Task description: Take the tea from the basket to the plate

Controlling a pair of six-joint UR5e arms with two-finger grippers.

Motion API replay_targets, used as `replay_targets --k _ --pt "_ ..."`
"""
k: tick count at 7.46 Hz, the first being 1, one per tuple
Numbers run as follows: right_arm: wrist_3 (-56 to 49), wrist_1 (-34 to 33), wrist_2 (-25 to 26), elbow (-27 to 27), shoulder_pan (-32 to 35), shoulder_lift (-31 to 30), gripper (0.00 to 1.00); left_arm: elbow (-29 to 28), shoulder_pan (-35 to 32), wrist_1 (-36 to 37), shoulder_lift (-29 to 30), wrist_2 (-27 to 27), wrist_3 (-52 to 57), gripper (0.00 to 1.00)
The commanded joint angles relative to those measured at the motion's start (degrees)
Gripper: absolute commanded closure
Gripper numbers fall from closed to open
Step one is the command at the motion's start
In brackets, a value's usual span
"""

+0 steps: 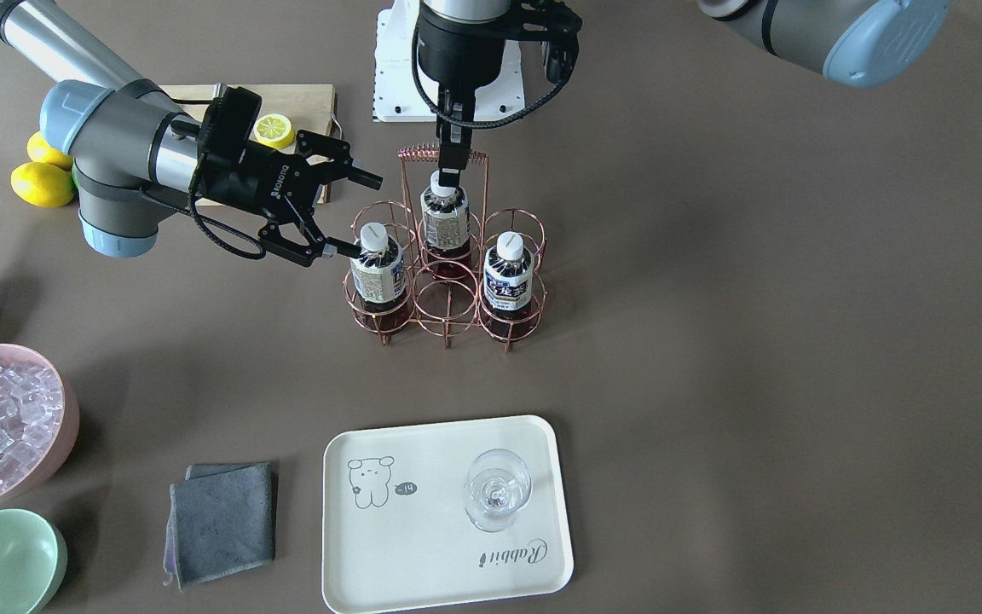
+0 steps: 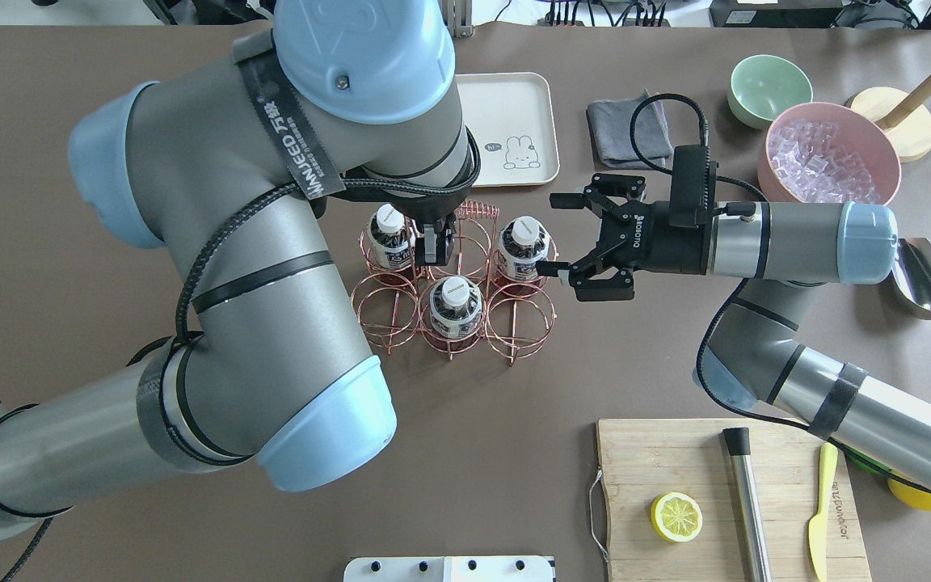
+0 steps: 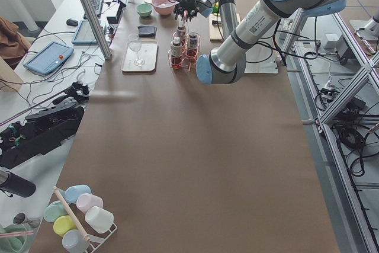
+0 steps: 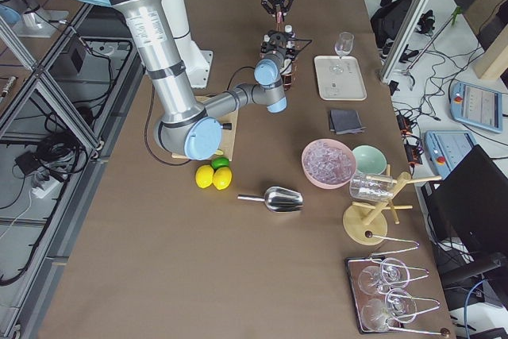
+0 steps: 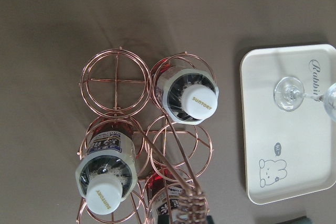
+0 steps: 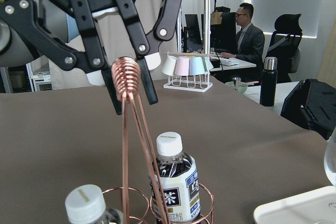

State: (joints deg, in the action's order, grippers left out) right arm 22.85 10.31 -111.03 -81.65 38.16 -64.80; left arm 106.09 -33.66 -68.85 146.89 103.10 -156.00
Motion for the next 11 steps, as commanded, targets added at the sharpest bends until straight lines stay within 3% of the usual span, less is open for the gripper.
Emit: replay_targets --k 1,5,6,8,11 --pt "-4.8 -0.5 2.4 0.1 -0.8 0.0 0.02 0.0 -0.1 0.0 0.0 0.0 0.0 1.0" --pt "-8.1 -0.8 4.8 1.7 -1.8 0.1 0.03 0.2 -0.5 0.1 0.2 0.2 0.1 1.0" --pt "-8.0 -0.8 4.9 1.7 -1.8 0.1 0.1 0.3 -0.5 0.1 0.2 0.2 0.1 1.0" --pt "-8.0 -0.8 4.8 1.6 -1.9 0.0 0.35 0.3 -0.5 0.1 0.0 0.2 0.1 1.0" --pt "-8.1 -0.8 4.9 1.6 -2.0 0.0 0.49 0.2 -0.5 0.2 -0.1 0.1 0.1 1.0"
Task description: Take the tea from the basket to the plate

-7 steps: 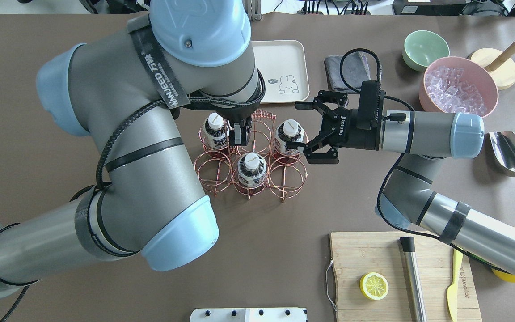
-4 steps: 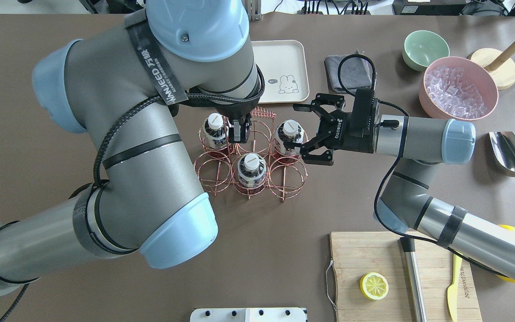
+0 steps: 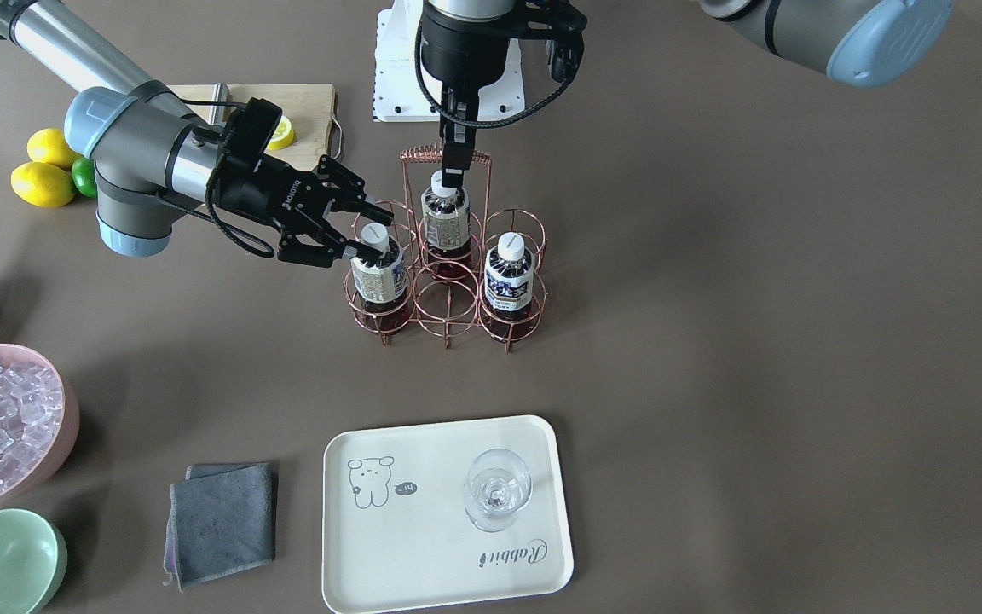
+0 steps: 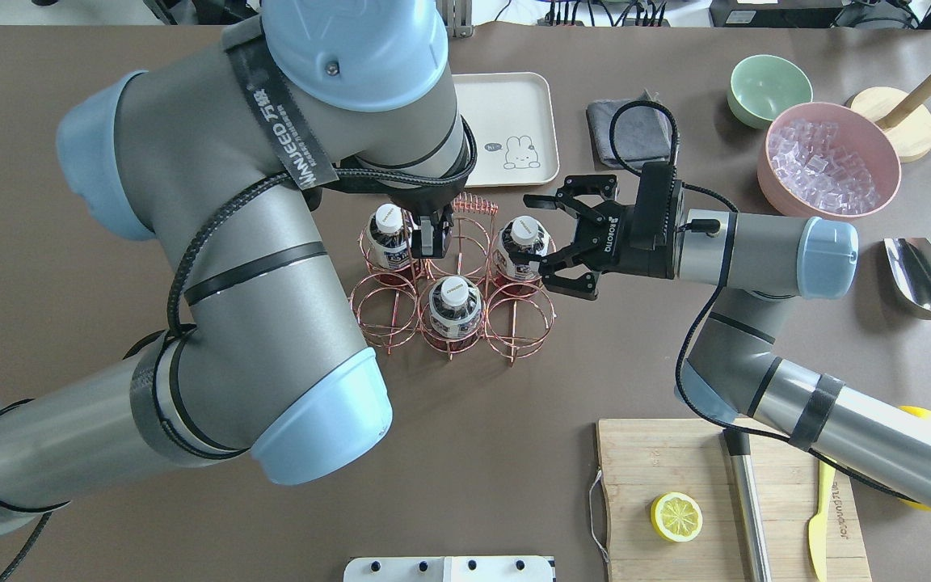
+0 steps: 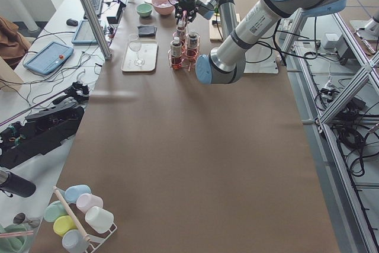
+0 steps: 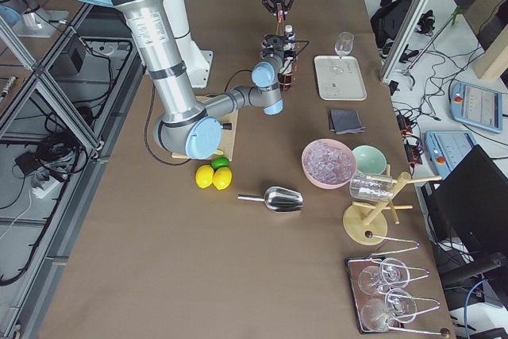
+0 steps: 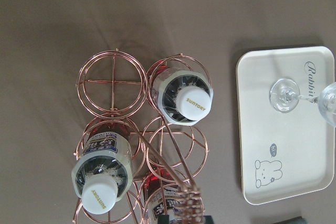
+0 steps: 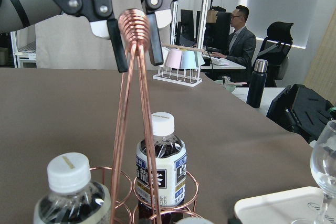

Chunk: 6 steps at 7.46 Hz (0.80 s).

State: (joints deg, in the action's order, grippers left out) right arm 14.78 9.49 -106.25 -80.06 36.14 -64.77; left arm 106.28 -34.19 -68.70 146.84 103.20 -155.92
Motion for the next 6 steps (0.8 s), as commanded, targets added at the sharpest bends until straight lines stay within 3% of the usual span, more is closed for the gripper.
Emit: replay_targets --k 1,4,6 --pt "0.0 -0.1 0.1 0.0 0.0 0.0 0.59 0.0 0.0 0.1 -0.1 0.0 -0.1 1.0" --pt "0.1 0.0 0.2 0.1 -0.2 -0.4 1.0 0.0 0.0 0.1 -0.1 0.0 -0.1 1.0" --pt "0.0 0.1 0.7 0.1 -0.1 -0.4 1.0 0.1 0.0 0.1 -0.1 0.0 -0.1 1.0"
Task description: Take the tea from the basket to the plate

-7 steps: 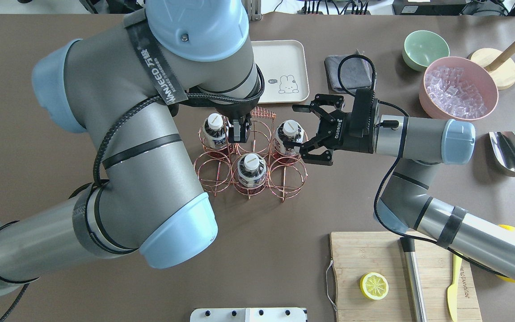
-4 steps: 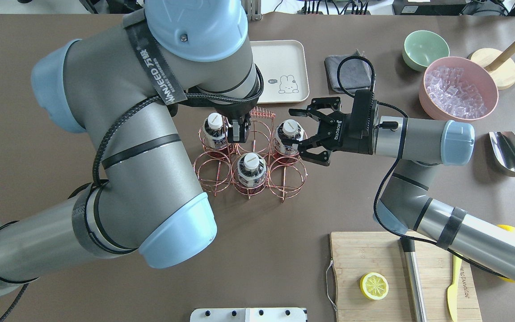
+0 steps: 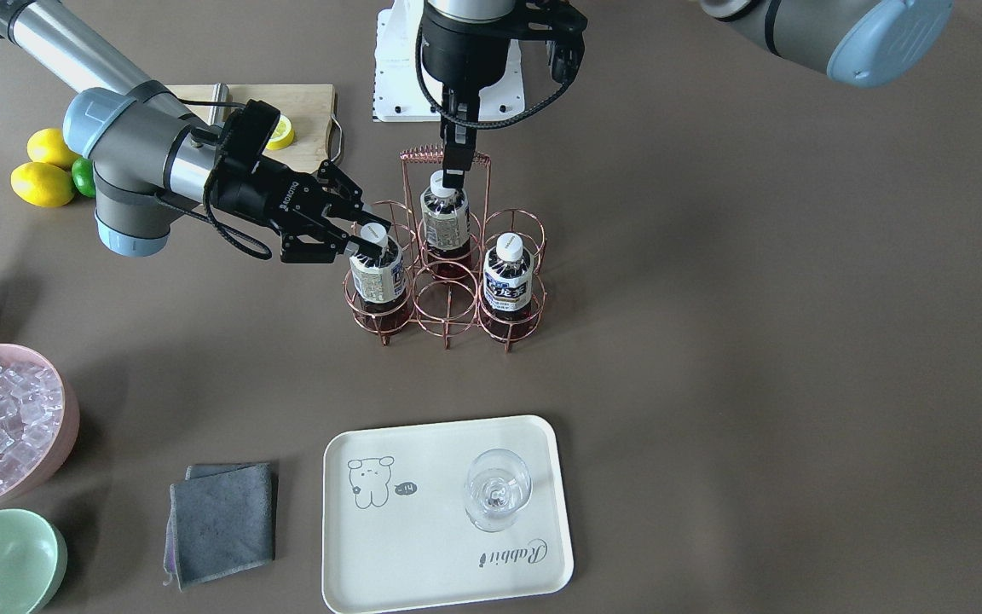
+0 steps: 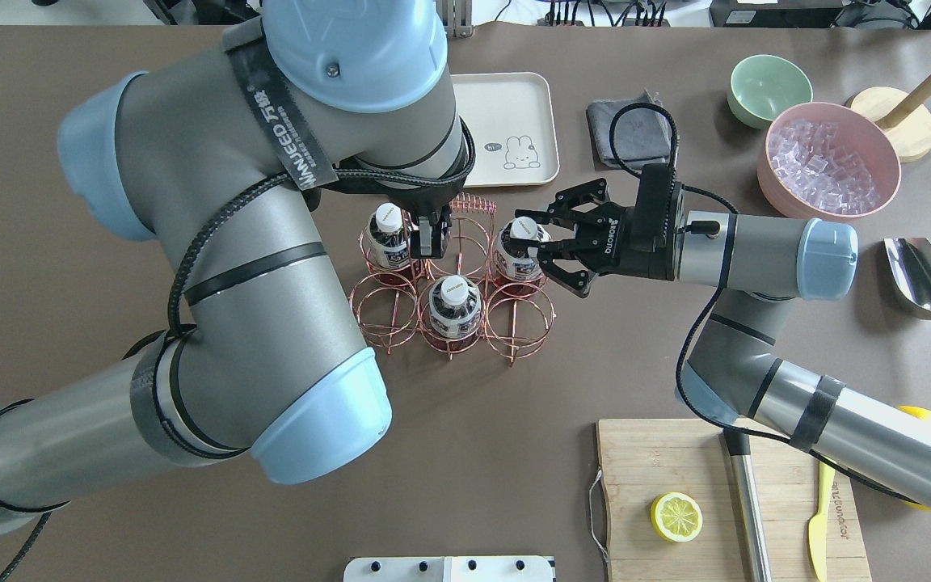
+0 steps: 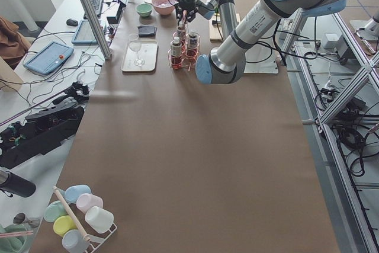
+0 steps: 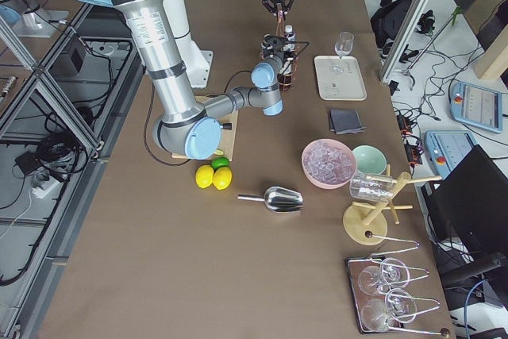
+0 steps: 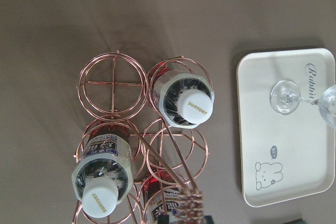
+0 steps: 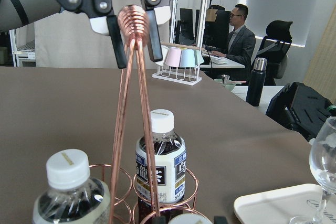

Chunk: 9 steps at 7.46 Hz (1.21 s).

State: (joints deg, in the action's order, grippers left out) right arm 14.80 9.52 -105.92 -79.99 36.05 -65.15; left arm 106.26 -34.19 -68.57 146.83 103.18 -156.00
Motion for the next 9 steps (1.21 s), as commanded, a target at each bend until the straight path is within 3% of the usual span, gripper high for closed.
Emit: replay_targets --k 1,5,8,9 --pt "0.0 0.1 0.3 -0.1 0.3 0.0 1.0 0.1 0.0 0.1 -0.1 0.0 0.0 1.0" --pt "5.2 -1.1 -2.4 -2.4 4.3 0.3 1.0 0.0 0.0 0.2 0.0 0.0 -0.1 1.0" --pt "9.3 -10.6 -7.4 -10.9 8.7 0.5 1.0 0.1 0.0 0.3 0.1 0.0 -0.2 1.0" --pt "11.9 -10.8 -8.8 -11.6 10.6 0.5 1.0 0.2 0.0 0.3 0.1 0.0 -0.2 1.0"
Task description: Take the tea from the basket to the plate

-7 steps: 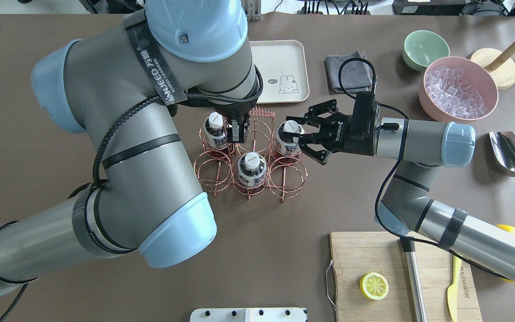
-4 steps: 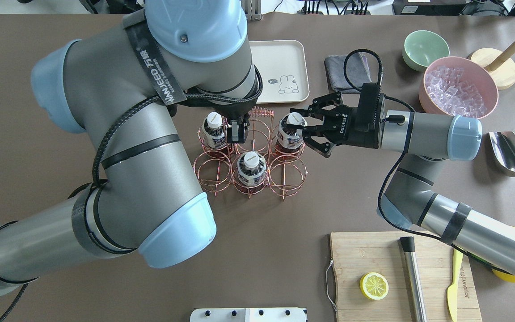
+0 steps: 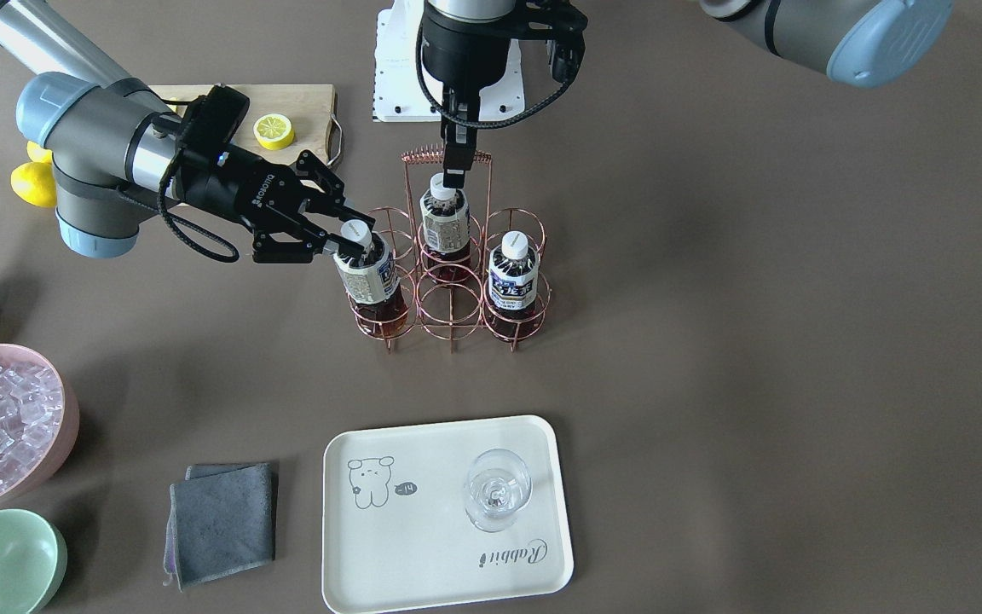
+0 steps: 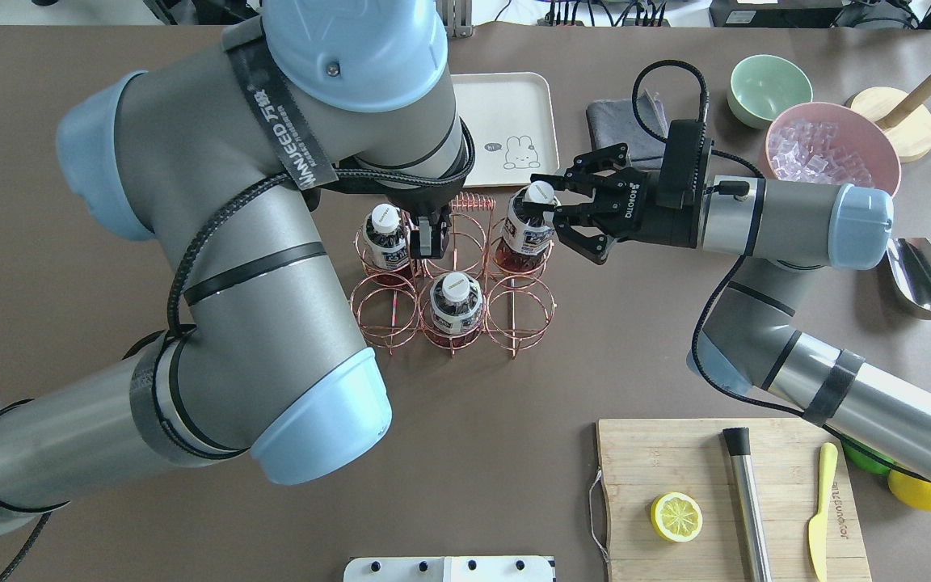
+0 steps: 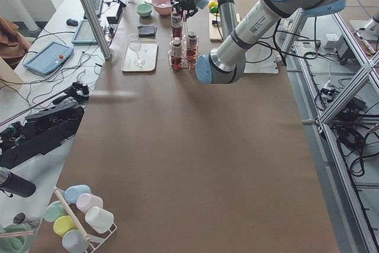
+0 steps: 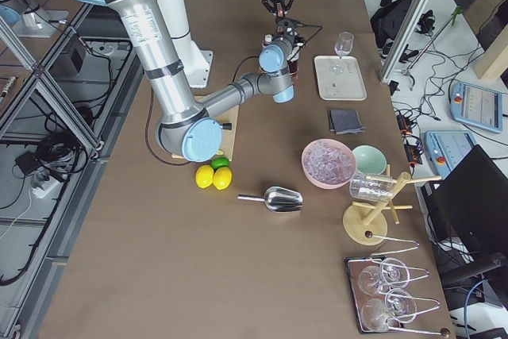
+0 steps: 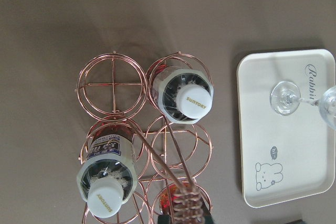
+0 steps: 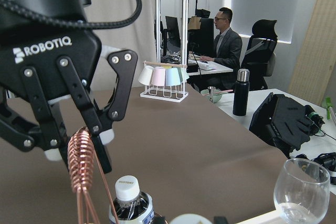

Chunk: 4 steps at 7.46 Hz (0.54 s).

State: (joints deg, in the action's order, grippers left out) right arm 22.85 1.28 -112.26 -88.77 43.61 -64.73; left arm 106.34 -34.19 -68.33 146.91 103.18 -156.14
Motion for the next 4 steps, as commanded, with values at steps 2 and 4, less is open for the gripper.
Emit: replay_targets --k 2,4 --pt "8.2 -3.0 -7.2 -3.2 8.9 2.0 1.0 0.5 0.0 0.2 0.0 0.1 0.0 1.0" --pt "7.6 -3.5 -7.6 -2.2 11.5 2.5 1.0 1.4 -1.1 0.7 -0.1 0.1 0.0 1.0"
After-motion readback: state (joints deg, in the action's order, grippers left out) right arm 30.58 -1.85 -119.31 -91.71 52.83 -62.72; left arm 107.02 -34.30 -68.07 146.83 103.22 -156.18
